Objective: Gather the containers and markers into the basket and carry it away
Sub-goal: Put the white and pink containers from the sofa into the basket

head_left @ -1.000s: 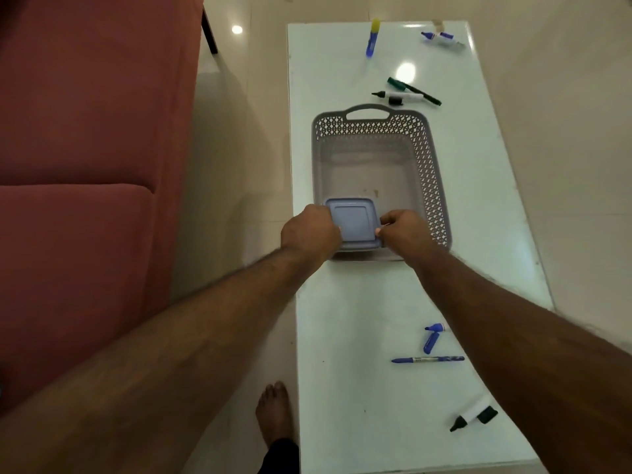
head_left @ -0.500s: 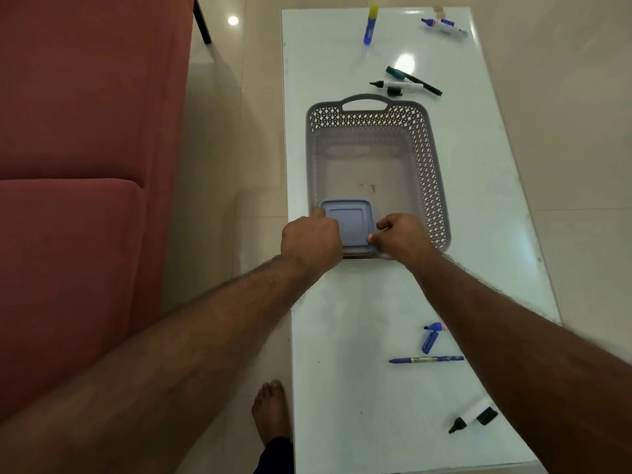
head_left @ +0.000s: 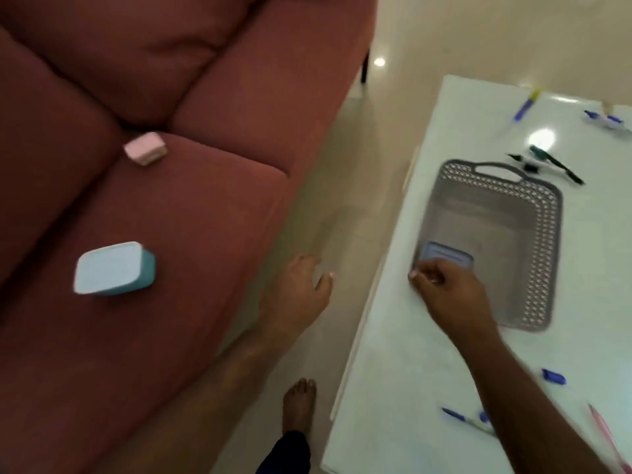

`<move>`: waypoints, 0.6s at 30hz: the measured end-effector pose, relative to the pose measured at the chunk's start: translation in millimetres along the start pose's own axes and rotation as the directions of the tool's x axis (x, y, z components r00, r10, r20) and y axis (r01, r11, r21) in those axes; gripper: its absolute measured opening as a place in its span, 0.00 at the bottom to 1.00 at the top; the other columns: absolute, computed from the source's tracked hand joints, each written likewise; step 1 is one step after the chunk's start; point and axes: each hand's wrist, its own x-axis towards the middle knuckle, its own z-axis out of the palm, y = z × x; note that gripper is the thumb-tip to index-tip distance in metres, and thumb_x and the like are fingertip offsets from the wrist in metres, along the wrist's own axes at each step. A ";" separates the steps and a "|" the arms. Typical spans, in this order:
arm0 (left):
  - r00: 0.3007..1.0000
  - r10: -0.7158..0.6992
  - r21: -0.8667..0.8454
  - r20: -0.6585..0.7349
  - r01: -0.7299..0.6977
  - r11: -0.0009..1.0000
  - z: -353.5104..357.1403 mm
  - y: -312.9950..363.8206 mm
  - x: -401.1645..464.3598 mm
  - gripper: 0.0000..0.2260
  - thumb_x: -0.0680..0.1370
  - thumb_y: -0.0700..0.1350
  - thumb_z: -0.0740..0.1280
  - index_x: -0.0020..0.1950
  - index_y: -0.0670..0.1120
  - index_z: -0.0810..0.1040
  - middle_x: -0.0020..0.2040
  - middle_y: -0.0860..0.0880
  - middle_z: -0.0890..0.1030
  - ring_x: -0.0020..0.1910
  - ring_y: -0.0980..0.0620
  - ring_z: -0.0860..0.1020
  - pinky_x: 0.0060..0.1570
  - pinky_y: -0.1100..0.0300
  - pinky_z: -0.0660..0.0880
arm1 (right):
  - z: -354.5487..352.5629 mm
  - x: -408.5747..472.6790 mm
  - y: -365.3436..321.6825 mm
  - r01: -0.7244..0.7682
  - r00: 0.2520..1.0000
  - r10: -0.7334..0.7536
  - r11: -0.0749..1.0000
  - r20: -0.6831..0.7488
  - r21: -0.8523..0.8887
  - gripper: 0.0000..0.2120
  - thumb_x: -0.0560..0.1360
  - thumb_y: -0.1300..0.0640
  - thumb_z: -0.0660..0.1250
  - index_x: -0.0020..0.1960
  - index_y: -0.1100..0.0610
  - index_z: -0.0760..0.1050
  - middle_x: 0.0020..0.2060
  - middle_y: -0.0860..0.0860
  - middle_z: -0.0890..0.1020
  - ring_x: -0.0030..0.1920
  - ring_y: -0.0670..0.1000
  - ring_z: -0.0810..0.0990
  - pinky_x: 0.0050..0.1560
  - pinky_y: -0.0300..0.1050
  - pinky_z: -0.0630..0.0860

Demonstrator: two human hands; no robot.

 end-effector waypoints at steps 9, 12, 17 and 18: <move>0.894 -0.441 -0.241 -0.073 0.414 0.878 -126.9 -111.7 -94.6 0.16 0.76 0.50 0.70 0.62 0.45 0.80 0.58 0.47 0.82 0.56 0.49 0.79 0.51 0.62 0.70 | 67.4 -95.2 -114.5 0.072 0.894 -0.112 0.992 0.434 0.107 0.07 0.76 0.49 0.70 0.53 0.48 0.82 0.39 0.45 0.85 0.44 0.46 0.83 0.51 0.48 0.80; 0.836 -0.542 -0.297 -0.088 0.497 0.815 -156.3 -163.4 -103.9 0.16 0.76 0.53 0.70 0.61 0.47 0.80 0.57 0.49 0.83 0.55 0.50 0.80 0.52 0.60 0.72 | 103.3 -106.6 -152.6 0.084 0.857 -0.133 0.989 0.498 0.119 0.06 0.76 0.50 0.71 0.51 0.50 0.82 0.38 0.47 0.84 0.43 0.46 0.83 0.50 0.50 0.80; 0.770 -0.632 -0.347 -0.089 0.571 0.744 -188.7 -259.2 -91.5 0.16 0.77 0.51 0.70 0.62 0.46 0.79 0.57 0.47 0.82 0.56 0.47 0.80 0.51 0.60 0.70 | 178.3 -101.3 -211.7 0.080 0.829 -0.140 0.988 0.542 0.133 0.02 0.76 0.52 0.71 0.46 0.50 0.81 0.36 0.50 0.84 0.39 0.51 0.83 0.47 0.55 0.81; 0.758 -0.646 -0.346 -0.095 0.583 0.735 -191.7 -277.6 -88.9 0.16 0.77 0.51 0.70 0.61 0.46 0.79 0.56 0.47 0.83 0.56 0.47 0.80 0.50 0.61 0.69 | 195.1 -99.5 -223.1 0.066 0.823 -0.134 0.988 0.551 0.142 0.02 0.75 0.52 0.71 0.45 0.49 0.80 0.36 0.50 0.84 0.39 0.52 0.84 0.47 0.56 0.81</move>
